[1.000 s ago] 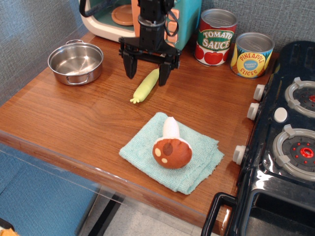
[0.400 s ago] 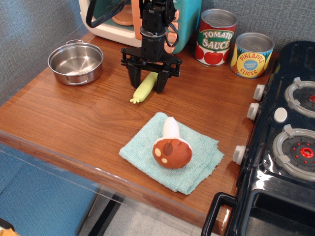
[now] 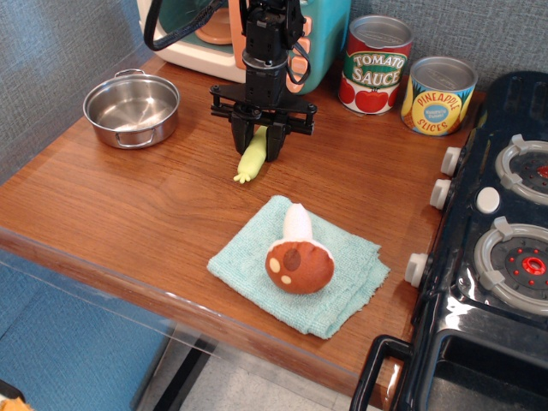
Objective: Move the yellow spoon to the left of the towel
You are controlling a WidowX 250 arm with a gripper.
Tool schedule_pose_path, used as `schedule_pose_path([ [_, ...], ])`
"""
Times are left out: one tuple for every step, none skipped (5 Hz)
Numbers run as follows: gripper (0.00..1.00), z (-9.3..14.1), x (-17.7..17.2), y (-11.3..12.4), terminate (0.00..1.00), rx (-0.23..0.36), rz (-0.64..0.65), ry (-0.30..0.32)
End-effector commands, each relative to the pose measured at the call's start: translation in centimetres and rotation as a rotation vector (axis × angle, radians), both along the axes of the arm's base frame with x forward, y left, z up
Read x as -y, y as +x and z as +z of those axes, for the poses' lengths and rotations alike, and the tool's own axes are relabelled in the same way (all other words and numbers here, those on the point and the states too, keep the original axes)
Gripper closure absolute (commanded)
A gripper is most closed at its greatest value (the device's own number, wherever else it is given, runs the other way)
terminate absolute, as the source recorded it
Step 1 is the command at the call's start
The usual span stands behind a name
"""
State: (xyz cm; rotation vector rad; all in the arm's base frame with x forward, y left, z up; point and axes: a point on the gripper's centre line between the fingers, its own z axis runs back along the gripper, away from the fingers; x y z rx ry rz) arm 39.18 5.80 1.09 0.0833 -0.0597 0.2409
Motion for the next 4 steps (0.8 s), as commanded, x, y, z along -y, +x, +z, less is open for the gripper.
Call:
schedule_pose_path([
  [1.00, 4.8, -0.4, -1.8, 0.00, 0.065, 0.037, -0.052],
  [1.00, 6.4, -0.5, -3.0, 0.00, 0.045, 0.029, -0.100],
  [1.00, 7.7, -0.6, -4.8, 0.00, 0.047, -0.042, -0.116],
  [1.00, 7.1, -1.0, -7.7, 0.00, 0.017, -0.200, -0.085],
])
